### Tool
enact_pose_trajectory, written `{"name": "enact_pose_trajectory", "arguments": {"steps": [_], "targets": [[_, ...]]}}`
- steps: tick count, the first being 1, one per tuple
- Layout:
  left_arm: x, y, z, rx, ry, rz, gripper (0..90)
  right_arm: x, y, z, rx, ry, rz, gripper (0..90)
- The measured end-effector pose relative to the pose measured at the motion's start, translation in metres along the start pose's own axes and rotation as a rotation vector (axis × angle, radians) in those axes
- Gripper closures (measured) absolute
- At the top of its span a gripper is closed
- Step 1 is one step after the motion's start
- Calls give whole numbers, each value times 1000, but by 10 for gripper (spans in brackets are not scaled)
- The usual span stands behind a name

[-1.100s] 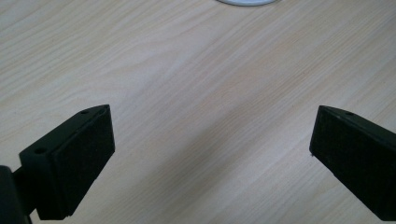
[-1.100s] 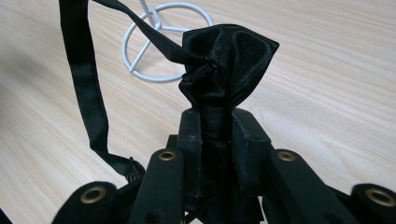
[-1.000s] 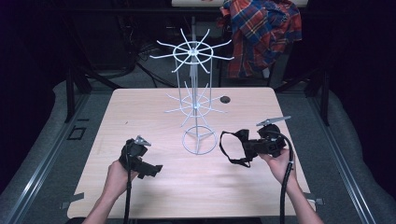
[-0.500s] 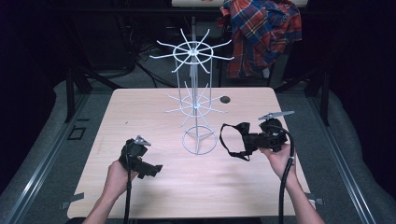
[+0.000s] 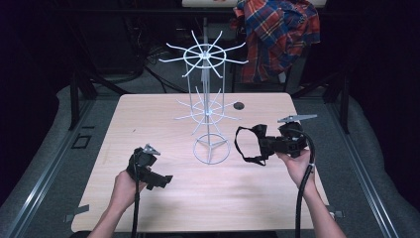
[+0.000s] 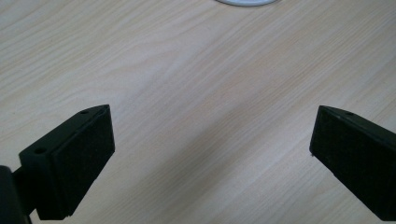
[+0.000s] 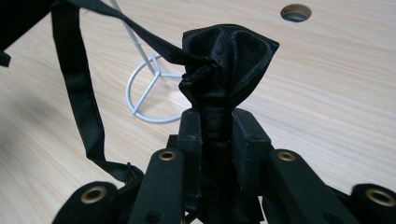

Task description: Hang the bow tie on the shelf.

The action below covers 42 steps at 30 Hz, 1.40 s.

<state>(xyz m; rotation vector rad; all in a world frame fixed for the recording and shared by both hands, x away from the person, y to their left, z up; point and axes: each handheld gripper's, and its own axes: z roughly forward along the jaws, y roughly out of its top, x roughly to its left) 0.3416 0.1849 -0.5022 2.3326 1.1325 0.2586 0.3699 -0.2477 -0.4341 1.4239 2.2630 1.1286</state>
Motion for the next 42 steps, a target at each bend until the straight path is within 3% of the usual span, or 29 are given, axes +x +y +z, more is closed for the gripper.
{"name": "enact_pose_trajectory", "arguments": {"steps": [18,29,42], "targets": [[1,-1,1,1,-2,-4,0,-2,20,-1,-51,10,15,750],[2,-1,0,3,-5,-5,0,-6,28,17,-39,19,49,749],[3,-1,0,4,0,-4,0,0,38,38,-29,18,42,750]]}}
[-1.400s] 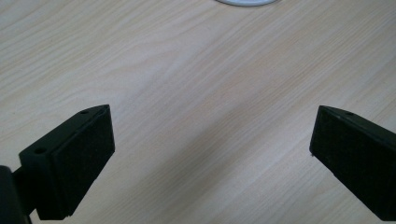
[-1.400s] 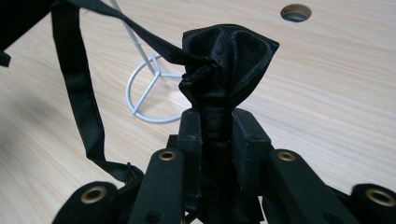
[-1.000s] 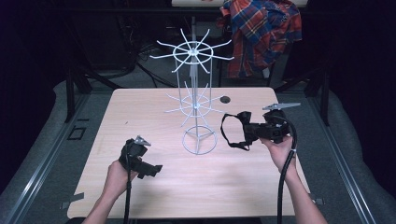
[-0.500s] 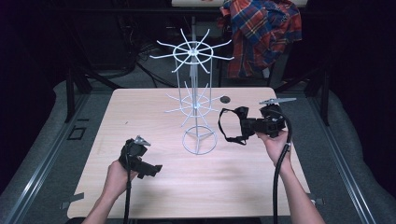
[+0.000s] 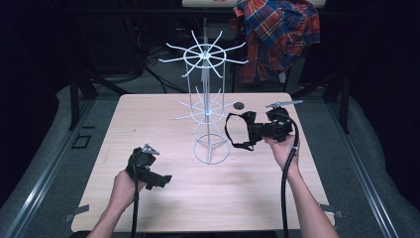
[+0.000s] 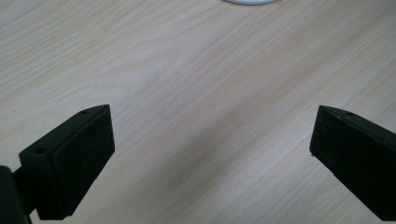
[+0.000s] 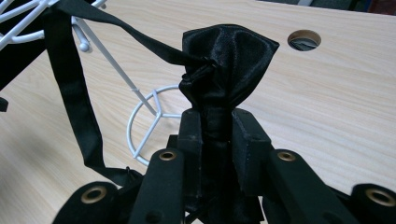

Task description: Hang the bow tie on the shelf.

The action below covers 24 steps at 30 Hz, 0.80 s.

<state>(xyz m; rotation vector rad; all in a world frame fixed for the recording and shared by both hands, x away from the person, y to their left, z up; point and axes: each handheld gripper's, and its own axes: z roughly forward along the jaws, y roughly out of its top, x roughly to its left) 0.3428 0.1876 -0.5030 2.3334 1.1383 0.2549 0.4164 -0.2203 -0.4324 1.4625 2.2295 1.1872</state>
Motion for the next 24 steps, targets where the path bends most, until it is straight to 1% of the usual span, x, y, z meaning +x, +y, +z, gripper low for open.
{"name": "enact_pose_trajectory", "arguments": {"steps": [3,5,7,10,11,13,15,16,17,19,24], "targets": [[0,0,0,0,-1,1,0,2,1,5,7,2,-4,749],[0,-1,0,0,-2,-3,0,4,1,9,22,3,-5,749],[0,-1,0,0,-1,-3,0,4,0,11,14,8,-7,749],[0,-1,0,-1,-2,-7,0,4,0,13,23,9,-2,749],[0,-1,0,-1,-2,-6,0,5,-1,15,22,6,-10,749],[0,-1,0,-1,1,-7,0,7,-3,19,40,6,-11,748],[0,-1,-1,-1,3,-7,0,8,-4,23,43,19,-8,748],[0,-1,-1,0,3,-7,0,8,-5,25,40,21,-11,748],[0,-2,-1,-1,4,-8,1,8,-6,27,51,28,-13,748],[1,-2,-1,0,6,-8,1,9,-6,28,52,23,-14,748],[1,-2,-1,4,1,-8,1,11,-9,35,68,31,-30,747]]}}
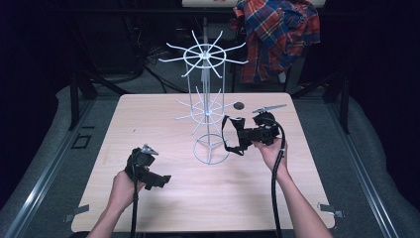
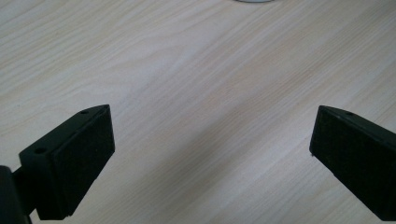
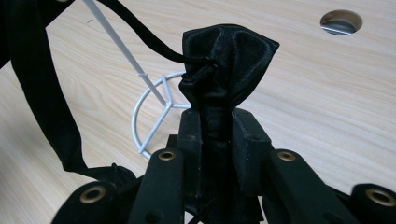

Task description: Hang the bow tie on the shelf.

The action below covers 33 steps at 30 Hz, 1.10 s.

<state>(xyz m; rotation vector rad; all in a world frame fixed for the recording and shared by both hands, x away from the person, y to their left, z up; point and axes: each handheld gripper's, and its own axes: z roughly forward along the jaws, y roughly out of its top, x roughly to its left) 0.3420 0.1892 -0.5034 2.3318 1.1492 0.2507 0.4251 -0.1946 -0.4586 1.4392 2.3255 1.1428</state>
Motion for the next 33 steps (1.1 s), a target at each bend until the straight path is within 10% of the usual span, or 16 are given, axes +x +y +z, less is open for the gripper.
{"name": "enact_pose_trajectory", "arguments": {"steps": [33], "targets": [[-1,-1,0,9,8,2,1,2,-7,17,17,90,32,710]]}}
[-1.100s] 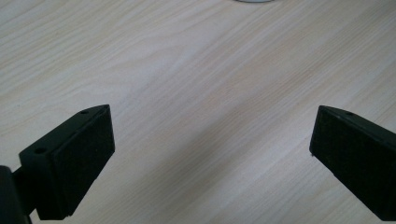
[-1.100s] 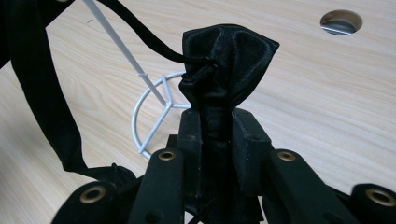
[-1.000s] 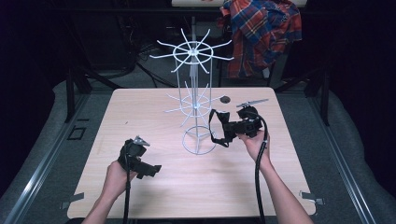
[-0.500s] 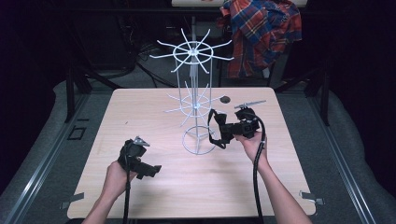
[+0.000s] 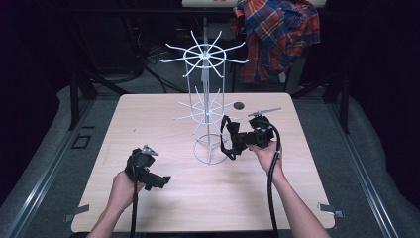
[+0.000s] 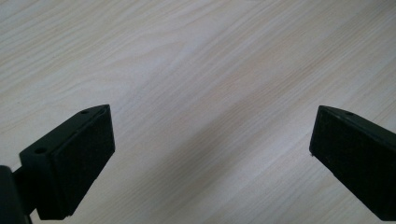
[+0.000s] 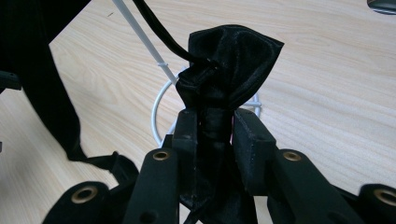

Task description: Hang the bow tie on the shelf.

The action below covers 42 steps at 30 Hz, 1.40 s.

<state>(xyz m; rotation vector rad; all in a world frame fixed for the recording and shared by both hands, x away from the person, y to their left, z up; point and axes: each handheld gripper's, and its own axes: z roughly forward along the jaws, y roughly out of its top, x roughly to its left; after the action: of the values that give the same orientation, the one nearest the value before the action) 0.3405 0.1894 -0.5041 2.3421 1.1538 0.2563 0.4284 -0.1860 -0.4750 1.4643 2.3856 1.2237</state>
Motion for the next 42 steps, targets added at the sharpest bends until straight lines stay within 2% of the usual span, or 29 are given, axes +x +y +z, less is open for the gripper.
{"name": "enact_pose_trajectory", "arguments": {"steps": [4,14,22,23,24,26,27,35,42], "targets": [[0,0,0,-2,0,1,1,0,0,0,7,3,0,698],[0,1,0,-2,-2,3,1,1,0,-5,24,3,-15,542],[0,1,-1,-6,-4,6,1,6,-2,-16,43,-28,-49,439],[0,1,-1,-6,-4,7,1,7,-3,-19,40,-39,-58,404],[0,1,-1,-6,-5,6,1,9,-4,-24,49,-73,-75,351],[0,1,-1,-8,-8,3,1,11,-6,-30,49,-87,-86,318],[0,1,-1,-8,-8,3,1,11,-6,-30,49,-87,-86,318],[-1,1,-2,-14,-8,5,1,15,-18,-62,36,-120,-109,197],[0,1,-3,-20,-12,5,1,13,-33,-82,33,-142,-95,143]]}}
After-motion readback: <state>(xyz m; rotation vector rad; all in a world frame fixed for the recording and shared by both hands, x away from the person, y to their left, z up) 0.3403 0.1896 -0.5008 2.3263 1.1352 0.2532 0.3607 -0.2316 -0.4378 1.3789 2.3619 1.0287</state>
